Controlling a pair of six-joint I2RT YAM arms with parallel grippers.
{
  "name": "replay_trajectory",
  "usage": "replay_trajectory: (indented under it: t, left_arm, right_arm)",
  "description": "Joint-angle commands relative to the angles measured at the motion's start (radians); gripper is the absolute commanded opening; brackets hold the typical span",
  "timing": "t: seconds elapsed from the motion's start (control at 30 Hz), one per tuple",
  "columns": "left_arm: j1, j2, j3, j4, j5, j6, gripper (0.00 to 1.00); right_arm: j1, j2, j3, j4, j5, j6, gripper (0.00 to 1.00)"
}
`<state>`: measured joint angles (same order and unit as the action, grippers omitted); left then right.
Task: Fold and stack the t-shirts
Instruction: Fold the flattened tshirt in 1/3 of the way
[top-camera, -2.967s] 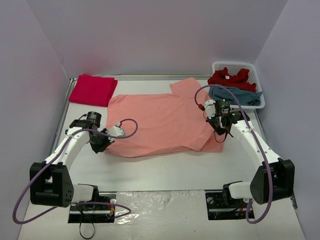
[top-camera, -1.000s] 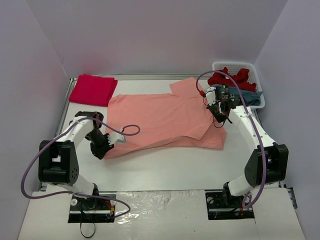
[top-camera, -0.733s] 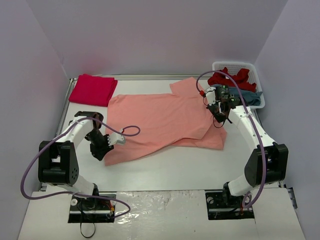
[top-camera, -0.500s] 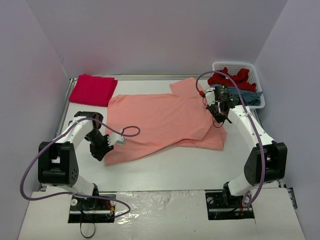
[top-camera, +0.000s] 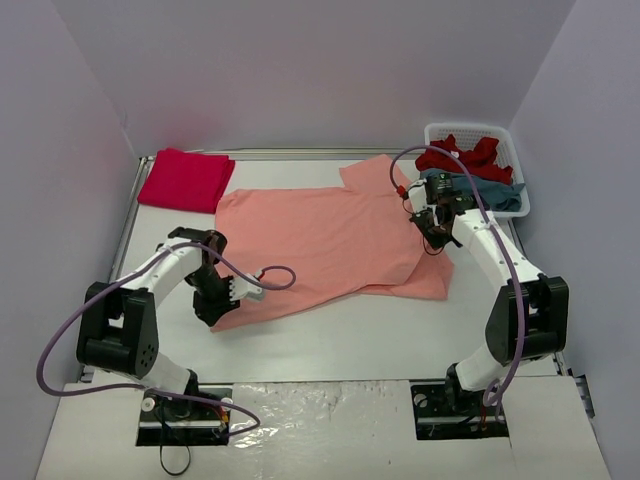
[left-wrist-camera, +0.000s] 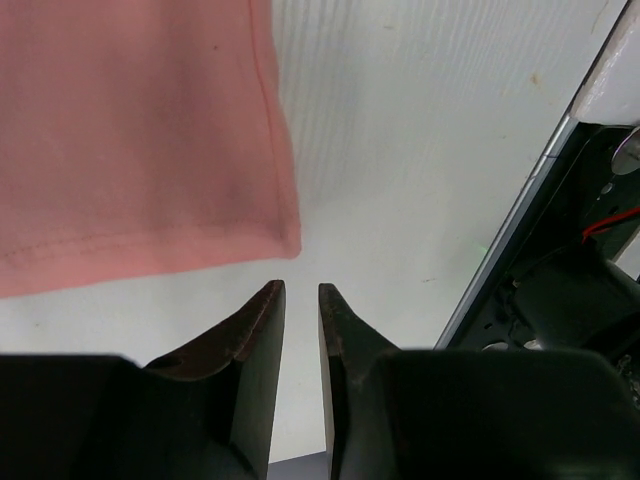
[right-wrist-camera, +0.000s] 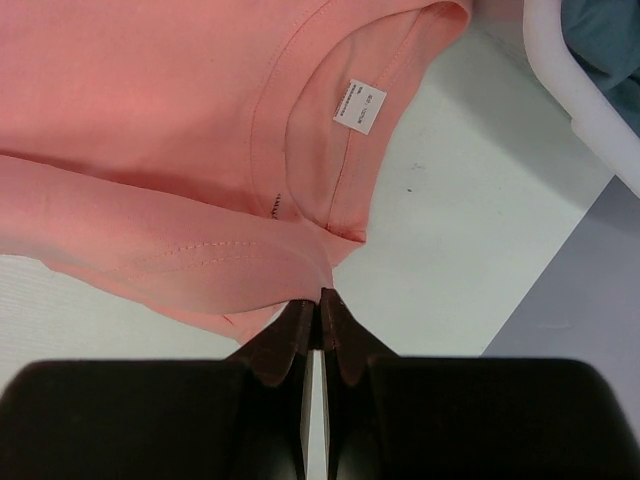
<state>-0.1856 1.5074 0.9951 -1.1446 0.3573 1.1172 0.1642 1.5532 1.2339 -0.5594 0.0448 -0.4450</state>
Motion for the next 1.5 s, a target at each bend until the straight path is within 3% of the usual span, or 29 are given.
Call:
replay_trajectory:
  t: [0.0,0.43,0.93,1.33,1.47]
  left_arm:
    - [-0.049,-0.023,-0.026,0.016,-0.017,-0.028,0.19]
    - [-0.087,0.046,-0.127,0.143,-0.058,-0.057,0.19]
    - [-0.104,0.048,-0.135,0.189,-0.052,-0.095,0.19]
    - [-0.189,0.016,-0.147,0.255,-0.172,-0.215,0.19]
    - [-0.202,0.028,-0.141,0.238,-0.182,-0.221,0.09]
  right_arm:
    - [-0.003,0.011,0.002,-0.017,0.012,0.018,0.00]
    - [-0.006,0.027,-0.004,-0.020,0.029,0.028,0.00]
    - [-0.008,0.041,-0.014,-0.019,0.024,0.025,0.00]
    - [-0.011,0.054,0.002,-0.019,0.029,0.020,0.00]
    - [-0.014,0.054,0.007,-0.019,0.032,0.020,0.00]
